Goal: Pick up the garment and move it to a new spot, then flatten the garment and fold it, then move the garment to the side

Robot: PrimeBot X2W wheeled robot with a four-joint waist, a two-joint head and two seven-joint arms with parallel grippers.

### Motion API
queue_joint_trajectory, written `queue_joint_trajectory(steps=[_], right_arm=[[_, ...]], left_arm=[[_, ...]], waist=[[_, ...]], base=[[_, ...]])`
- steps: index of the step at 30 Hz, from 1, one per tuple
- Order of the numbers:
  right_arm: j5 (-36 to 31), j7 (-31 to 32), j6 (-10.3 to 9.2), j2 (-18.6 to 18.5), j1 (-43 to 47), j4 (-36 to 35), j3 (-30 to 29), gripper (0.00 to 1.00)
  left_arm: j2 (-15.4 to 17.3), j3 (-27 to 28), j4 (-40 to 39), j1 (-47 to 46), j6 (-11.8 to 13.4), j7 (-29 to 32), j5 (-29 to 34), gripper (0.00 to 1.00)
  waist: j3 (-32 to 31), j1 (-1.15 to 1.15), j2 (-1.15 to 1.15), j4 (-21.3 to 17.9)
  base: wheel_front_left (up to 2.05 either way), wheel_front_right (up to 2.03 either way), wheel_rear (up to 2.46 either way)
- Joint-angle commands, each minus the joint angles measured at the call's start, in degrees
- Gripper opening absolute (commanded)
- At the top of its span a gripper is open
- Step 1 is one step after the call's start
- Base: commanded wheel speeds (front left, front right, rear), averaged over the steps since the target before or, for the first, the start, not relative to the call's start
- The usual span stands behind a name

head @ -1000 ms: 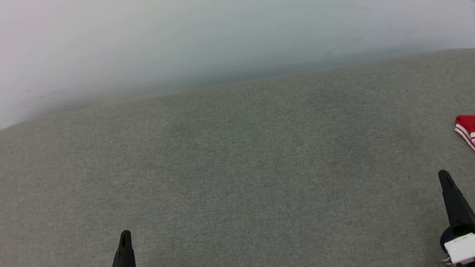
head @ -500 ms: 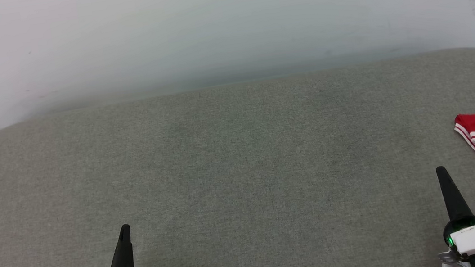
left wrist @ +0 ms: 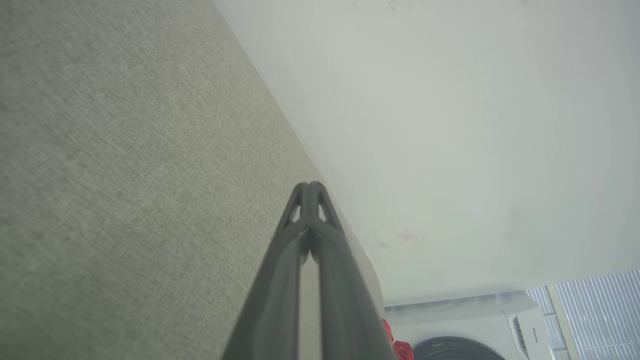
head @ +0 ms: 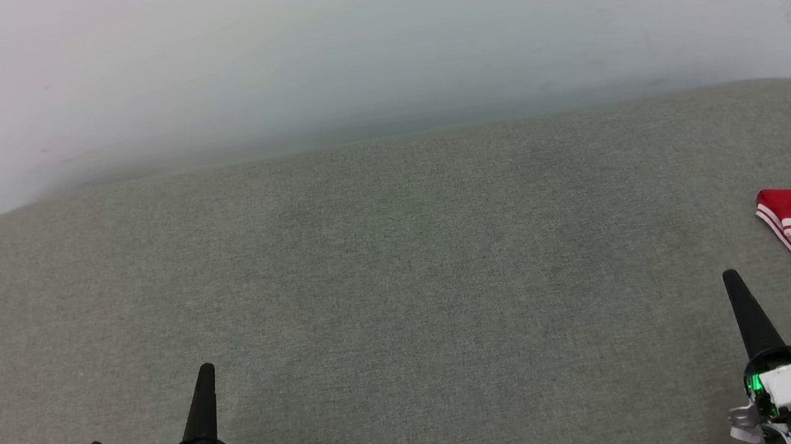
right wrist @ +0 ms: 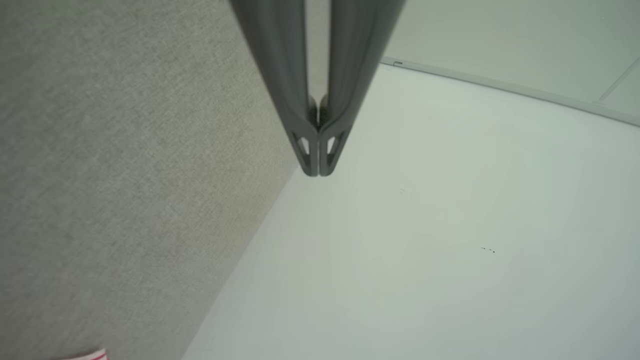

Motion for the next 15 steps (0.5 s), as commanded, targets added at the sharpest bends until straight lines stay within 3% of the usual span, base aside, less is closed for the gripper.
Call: queue_joint_trajectory(steps=[1, 15], right_arm=[[1.85, 0.48, 0.01, -0.41, -1.51, -0.07, -0.19, 0.00], [10.02, 2.72, 0.01, -0.28, -2.95, 1.34, -0.60, 0.00]], left_arm=[[0.09, 0.39, -0.04, -1.42, -0.49, 0.42, -1.83, 0.00], [-0.25, 1.63, 1.47, -3.01, -1.93, 2.61, -10.44, 0.00]], waist=[[0.01, 0.00, 0.00, -0.01], [0.13, 0.00, 0.00, -0.13]], base=[[0.00, 0.00, 0.00], [0.00, 0.00, 0.00]])
